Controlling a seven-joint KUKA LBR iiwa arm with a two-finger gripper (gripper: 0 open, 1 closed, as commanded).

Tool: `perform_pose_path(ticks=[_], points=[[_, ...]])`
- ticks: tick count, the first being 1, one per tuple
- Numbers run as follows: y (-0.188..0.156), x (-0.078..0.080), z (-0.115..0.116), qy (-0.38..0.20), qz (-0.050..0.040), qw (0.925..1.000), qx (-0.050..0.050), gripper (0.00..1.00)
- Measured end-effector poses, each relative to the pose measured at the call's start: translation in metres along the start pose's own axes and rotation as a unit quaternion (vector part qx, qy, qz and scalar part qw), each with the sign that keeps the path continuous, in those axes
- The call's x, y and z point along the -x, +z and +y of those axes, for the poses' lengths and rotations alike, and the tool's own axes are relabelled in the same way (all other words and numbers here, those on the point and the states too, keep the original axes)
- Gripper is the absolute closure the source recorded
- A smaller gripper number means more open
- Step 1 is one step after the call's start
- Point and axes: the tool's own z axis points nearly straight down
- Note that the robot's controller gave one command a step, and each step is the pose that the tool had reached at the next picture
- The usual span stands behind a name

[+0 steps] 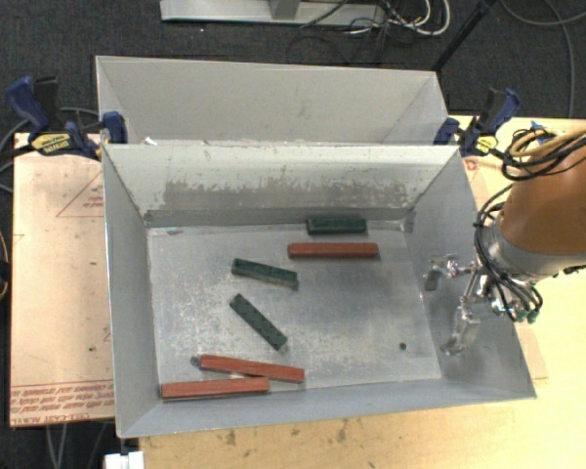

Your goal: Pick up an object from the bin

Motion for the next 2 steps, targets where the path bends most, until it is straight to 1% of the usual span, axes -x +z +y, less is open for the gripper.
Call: perform_pose_path(ticks=[1,2], points=[[0.051,0.072,0.060,-0.057,-0.0051,0.9983,0.001,0.00],[0.054,0.126,0.120,-0.110,-0.0067,0.9939,0.000,0.00]])
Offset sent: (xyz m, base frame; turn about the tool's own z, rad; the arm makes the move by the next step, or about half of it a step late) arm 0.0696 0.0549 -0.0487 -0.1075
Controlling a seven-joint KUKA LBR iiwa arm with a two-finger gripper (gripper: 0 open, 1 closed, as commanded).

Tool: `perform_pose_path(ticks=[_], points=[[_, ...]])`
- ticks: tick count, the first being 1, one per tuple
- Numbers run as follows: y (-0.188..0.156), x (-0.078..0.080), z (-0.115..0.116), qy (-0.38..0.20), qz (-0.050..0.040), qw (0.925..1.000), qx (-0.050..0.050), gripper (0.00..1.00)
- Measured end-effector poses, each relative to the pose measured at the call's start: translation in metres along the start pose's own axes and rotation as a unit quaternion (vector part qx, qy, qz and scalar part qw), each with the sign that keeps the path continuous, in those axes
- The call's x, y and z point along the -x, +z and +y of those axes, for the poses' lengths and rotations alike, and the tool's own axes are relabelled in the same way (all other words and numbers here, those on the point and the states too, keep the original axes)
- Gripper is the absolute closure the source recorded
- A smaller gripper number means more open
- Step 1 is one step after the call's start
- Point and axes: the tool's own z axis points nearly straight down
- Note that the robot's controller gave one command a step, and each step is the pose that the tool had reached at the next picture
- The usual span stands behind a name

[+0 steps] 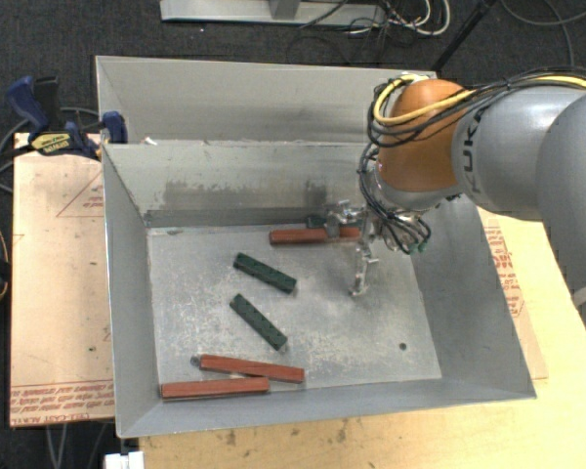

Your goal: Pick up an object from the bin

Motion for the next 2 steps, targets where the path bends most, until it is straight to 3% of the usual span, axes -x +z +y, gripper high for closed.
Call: perform_pose_path(ticks=[1,2], points=[[-0.019,0.026,0.062,-0.054,0.0001,0.9986,0.001,0.00],[0.003,0.029,0.117,-0.022,0.0026,0.9998,0.001,0.00]])
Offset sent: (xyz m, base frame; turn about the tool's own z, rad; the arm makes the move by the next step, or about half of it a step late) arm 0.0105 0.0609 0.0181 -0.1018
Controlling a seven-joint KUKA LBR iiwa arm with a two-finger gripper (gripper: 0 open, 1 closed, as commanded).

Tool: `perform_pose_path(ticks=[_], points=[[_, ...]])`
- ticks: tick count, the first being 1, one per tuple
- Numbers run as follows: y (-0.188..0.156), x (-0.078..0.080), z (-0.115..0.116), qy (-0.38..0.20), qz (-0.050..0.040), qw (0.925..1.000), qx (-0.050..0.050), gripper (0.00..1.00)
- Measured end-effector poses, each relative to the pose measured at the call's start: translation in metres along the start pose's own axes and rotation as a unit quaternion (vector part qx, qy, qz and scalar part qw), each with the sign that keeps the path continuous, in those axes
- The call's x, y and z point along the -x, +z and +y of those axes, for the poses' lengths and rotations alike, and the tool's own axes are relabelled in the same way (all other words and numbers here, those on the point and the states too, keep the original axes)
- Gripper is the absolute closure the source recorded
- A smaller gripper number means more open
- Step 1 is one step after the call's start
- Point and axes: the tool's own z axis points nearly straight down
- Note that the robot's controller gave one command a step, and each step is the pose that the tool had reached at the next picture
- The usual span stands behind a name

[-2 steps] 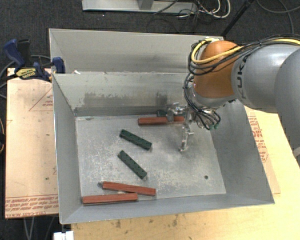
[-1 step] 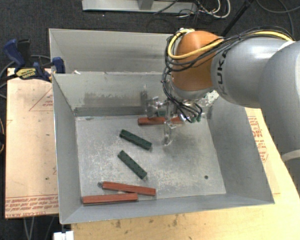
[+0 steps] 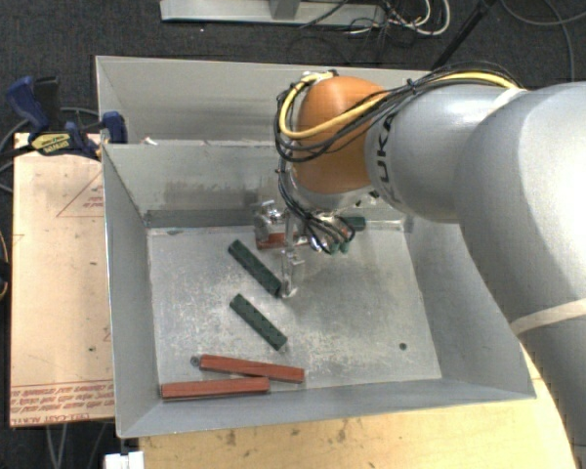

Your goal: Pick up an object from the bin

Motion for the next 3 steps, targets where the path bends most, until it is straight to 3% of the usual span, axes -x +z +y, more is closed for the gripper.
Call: perform_pose_path(ticks=[1,2,3], points=[[-0.002,0.000,-0.004,0.002,-0.0010,1.0000,-0.002,1.00],[-0.158,-0.010,-0.015,-0.055,-0.0055,0.9985,-0.003,1.00],[-0.152,-0.012,-0.014,-0.055,-0.0010,0.9985,-0.002,0.00]])
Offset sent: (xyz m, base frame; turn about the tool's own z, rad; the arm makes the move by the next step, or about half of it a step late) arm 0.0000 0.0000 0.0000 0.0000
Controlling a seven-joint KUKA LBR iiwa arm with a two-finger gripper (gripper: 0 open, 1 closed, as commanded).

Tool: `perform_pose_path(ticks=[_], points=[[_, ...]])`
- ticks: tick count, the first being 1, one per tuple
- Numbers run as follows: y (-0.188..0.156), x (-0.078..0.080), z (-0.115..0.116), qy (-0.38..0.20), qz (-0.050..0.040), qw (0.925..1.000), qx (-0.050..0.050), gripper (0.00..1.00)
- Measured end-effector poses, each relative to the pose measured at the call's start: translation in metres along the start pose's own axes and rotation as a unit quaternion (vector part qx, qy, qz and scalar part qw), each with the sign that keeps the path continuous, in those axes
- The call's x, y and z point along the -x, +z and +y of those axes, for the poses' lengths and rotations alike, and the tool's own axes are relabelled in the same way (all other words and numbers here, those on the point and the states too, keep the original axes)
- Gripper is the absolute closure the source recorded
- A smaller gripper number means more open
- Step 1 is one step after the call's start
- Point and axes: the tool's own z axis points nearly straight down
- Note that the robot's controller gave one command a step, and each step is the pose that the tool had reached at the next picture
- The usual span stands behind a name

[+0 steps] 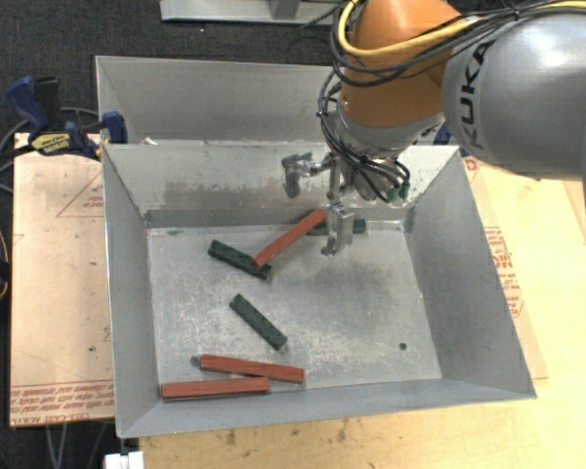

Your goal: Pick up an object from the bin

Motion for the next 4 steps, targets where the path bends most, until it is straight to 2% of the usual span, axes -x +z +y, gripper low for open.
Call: perform_pose_path(ticks=[1,2,3,4], points=[[0.086,0.001,0.018,-0.010,0.0050,0.9999,0.002,0.00],[0.156,0.021,0.026,-0.066,0.0033,0.9978,0.002,0.00],[0.152,0.022,0.025,-0.066,0.0011,0.9978,0.001,1.00],[0.125,0.019,0.033,-0.283,-0.0007,0.9591,0.000,1.00]])
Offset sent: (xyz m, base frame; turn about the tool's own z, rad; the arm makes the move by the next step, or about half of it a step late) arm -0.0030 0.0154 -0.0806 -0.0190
